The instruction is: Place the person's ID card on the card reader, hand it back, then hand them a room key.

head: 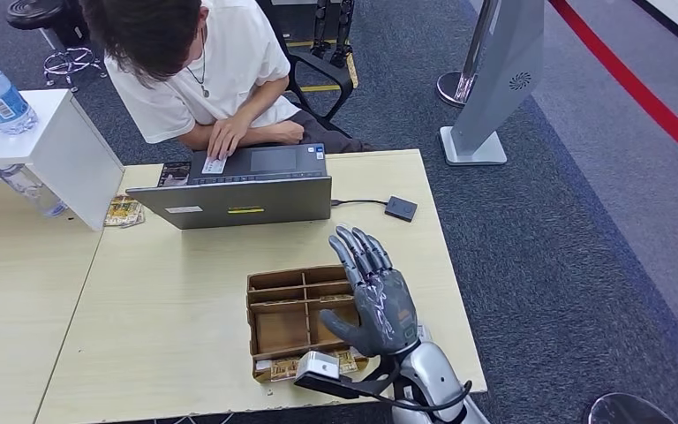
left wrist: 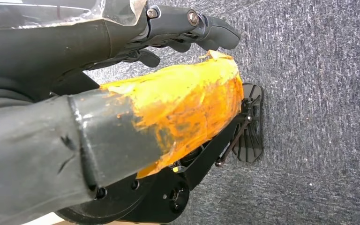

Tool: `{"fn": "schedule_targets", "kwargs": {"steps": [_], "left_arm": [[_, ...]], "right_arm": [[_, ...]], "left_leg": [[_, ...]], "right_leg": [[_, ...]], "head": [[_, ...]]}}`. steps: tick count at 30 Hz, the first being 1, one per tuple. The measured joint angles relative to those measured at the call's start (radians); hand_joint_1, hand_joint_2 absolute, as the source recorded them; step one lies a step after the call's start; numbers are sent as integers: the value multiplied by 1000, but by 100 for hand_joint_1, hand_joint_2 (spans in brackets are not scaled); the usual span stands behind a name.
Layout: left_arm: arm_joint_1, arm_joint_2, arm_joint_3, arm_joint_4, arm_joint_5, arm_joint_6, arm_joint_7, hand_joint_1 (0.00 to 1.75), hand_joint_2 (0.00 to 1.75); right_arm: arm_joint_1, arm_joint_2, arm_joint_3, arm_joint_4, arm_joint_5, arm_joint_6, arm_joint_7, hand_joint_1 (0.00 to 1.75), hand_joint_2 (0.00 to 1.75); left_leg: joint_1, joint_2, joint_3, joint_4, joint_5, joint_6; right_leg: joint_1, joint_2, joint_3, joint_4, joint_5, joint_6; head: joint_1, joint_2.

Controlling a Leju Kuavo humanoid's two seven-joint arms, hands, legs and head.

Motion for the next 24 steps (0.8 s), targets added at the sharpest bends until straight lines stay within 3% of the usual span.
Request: {"fn": "schedule_targets", "kwargs": {"steps": [12,17,24], "left_arm": [[0,0,0,0,0,0,0,0,0],[0,0,0,0,4,4,2,0,0],[0,0,0,0,8,7,4,0,0]], "right_arm": [[-13,-16,25,28,10,1,9,0,175],[-26,-27,37,65,127,0,90,0,175],[-36,-34,38,113,185,0,123,0,175]], "left_leg": [[0,0,0,0,0,0],[0,0,0,0,0,0],[0,0,0,0,0,0]], "right_leg": [[0,0,0,0,0,0],[0,0,0,0,0,0],[0,0,0,0,0,0]], "head": [[0,0],[0,0],[0,0]]}}
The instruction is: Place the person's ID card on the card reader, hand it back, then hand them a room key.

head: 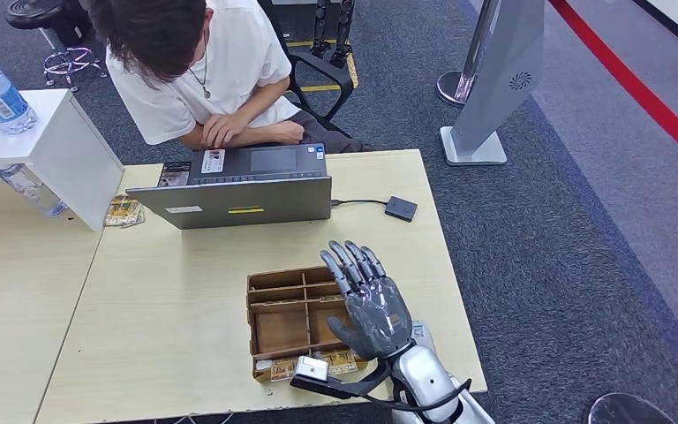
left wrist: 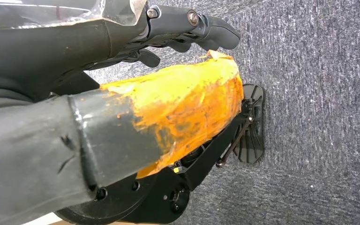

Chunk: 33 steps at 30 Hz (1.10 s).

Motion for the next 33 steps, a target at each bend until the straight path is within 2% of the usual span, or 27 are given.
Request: {"fn": "schedule_targets", "kwargs": {"steps": [11,23,33], "left_arm": [[0,0,0,0,11,2,5,0,0],[0,0,0,0,17,6,5,0,0],[0,0,0,0,17,6,5,0,0]], "right_arm": [[-10,-7,0,38,22,0,15,3,175],[-12,-7,0,50,32,0,24,32,175],[-14,-7,0,55,35,0,26,33,175]], "left_leg": [[0,0,0,0,0,0],[0,0,0,0,0,0],[0,0,0,0,0,0]], "right_leg": [[0,0,0,0,0,0],[0,0,0,0,0,0],[0,0,0,0,0,0]], "head": [[0,0],[0,0],[0,0]]}}
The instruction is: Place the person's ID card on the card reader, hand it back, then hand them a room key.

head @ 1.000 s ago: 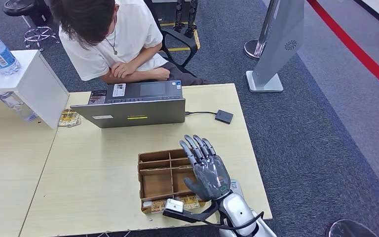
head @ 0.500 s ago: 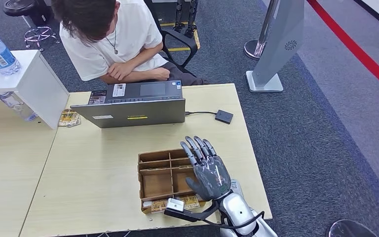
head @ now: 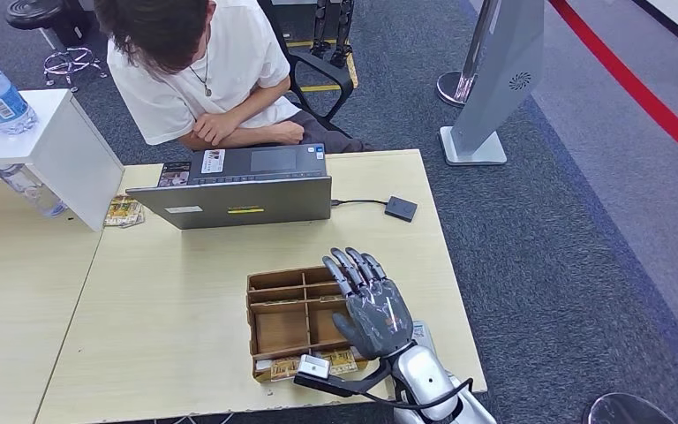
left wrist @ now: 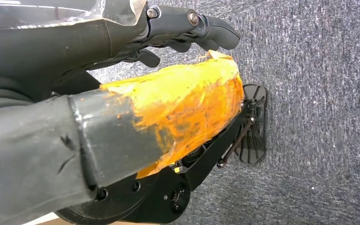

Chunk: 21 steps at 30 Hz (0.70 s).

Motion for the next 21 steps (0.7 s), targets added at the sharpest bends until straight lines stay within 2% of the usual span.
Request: {"fn": "schedule_targets", "kwargs": {"steps": [6,12,21], "left_arm": [[0,0,0,0,5,1,0,0,0],[0,0,0,0,13,4,-1,0,0],[0,0,0,0,14,6,-3,0,0]], "right_arm": [[-2,0,0,7,4,0,6,38,175],[-12,0,-1,32,14,0,22,60,175],[-20,0,-1,49,18,0,31,76,175]], "left_leg": [[0,0,0,0,0,0],[0,0,0,0,0,0],[0,0,0,0,0,0]], "right_leg": [[0,0,0,0,0,0],[0,0,0,0,0,0],[0,0,0,0,0,0]], "head": [[0,0],[0,0],[0,0]]}}
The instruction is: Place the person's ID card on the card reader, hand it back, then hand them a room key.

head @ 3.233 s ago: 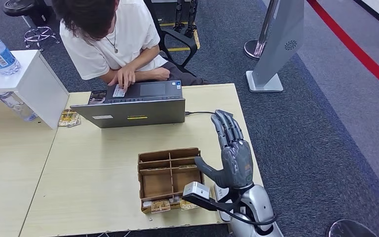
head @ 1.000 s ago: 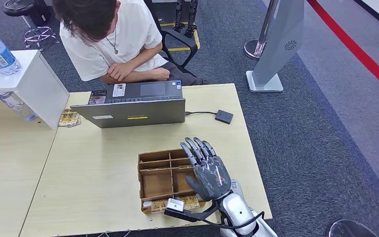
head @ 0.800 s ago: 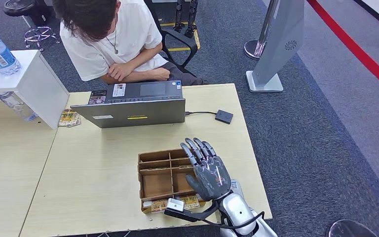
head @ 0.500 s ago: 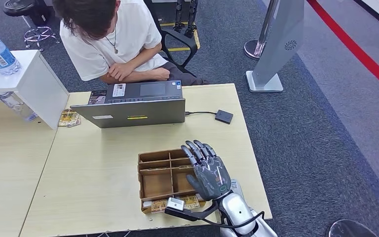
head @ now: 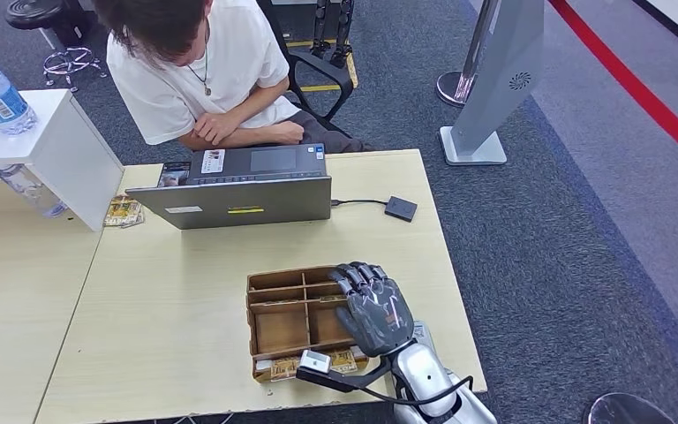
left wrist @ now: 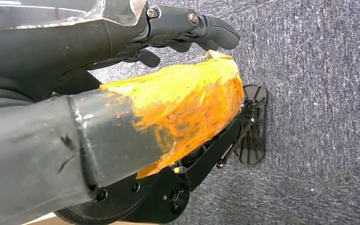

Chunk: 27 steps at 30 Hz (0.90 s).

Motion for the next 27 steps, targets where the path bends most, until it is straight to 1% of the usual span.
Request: {"fn": "schedule_targets", "kwargs": {"steps": [19,21,27], "left_arm": [[0,0,0,0,0,0,-4,0,0],[0,0,0,0,0,0,-4,0,0],[0,0,0,0,2,2,-5,0,0]], "right_arm": [[-1,0,-1,7,0,0,1,77,175],[-2,0,-1,8,0,0,1,79,175],[-2,0,-1,12,1,0,5,96,175]], "left_leg": [[0,0,0,0,0,0],[0,0,0,0,0,0],[0,0,0,0,0,0]], "right_leg": [[0,0,0,0,0,0],[0,0,0,0,0,0],[0,0,0,0,0,0]], "head": [[0,0],[0,0],[0,0]]}}
